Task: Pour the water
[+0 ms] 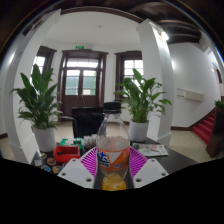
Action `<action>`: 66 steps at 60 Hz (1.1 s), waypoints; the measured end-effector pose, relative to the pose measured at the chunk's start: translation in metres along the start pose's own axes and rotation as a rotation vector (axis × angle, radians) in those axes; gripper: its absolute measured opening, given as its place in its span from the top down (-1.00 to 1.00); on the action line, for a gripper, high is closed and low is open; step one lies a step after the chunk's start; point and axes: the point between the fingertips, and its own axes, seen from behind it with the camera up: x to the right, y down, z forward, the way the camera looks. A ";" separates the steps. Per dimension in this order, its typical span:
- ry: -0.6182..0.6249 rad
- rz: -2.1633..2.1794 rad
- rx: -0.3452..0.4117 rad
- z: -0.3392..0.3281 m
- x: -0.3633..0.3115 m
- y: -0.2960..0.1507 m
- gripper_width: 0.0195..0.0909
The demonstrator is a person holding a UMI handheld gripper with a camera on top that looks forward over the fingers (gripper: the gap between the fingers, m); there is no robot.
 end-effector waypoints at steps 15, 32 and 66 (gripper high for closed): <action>0.017 0.018 -0.057 -0.007 0.001 0.074 0.40; -0.008 0.052 0.016 -0.005 0.005 0.068 0.26; -0.168 -0.034 -0.089 -0.092 -0.006 0.126 -0.57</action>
